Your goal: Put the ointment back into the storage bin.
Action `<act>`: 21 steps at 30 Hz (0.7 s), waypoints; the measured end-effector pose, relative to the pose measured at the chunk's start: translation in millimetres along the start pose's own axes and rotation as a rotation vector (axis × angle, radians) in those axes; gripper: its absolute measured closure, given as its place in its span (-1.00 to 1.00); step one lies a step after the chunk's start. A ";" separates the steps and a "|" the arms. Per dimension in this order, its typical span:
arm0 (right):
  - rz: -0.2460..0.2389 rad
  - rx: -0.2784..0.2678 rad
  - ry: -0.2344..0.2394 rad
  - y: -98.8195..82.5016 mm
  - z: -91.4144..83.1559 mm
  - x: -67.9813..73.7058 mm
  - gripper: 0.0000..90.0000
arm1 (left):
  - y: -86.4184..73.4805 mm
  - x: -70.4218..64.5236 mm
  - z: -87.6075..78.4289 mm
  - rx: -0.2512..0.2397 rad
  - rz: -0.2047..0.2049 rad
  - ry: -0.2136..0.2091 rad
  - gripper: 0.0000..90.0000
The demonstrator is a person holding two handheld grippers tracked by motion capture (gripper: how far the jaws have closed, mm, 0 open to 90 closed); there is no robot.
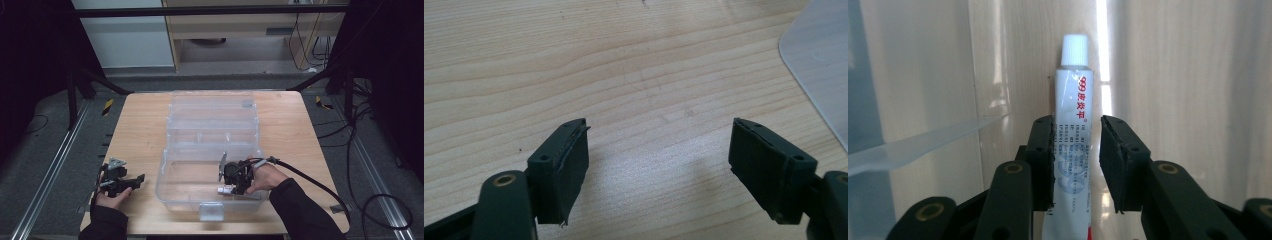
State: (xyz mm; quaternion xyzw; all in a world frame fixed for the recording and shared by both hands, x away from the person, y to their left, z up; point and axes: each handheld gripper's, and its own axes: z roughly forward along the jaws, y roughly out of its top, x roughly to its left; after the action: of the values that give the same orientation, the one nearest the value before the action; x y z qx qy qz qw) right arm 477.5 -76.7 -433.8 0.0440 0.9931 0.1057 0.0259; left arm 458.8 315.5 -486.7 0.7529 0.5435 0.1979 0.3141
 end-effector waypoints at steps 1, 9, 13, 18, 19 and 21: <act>0.019 -0.033 -0.011 -2.4 -6.8 0.3 0.44 | 0.0 -0.1 -0.1 0.000 0.000 0.000 -0.47; 0.165 -0.204 -0.096 -21.2 -38.2 0.6 0.35 | 0.1 -0.5 -0.2 0.001 0.000 -0.001 -0.47; 0.217 -0.262 -0.136 -28.5 -46.4 2.7 0.28 | 0.1 -0.4 0.1 0.001 -0.002 -0.002 -0.47; 0.323 -0.392 -0.202 -45.4 -58.8 6.3 0.13 | 0.0 -0.6 0.0 0.002 -0.002 -0.007 -0.42; 0.330 -0.409 -0.214 -47.8 -60.3 6.8 0.12 | 0.0 -0.9 0.0 0.003 -0.005 -0.008 -0.41; 0.351 -0.455 -0.239 -55.2 -65.1 9.2 0.06 | 0.0 -1.1 -0.2 0.005 -0.005 -0.012 -0.36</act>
State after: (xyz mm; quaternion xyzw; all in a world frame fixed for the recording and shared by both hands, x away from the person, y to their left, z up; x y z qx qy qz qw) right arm 459.9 -143.1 -382.4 0.2200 0.9111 0.3221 0.1330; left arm 458.3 314.5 -486.4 0.7535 0.5438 0.1913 0.3162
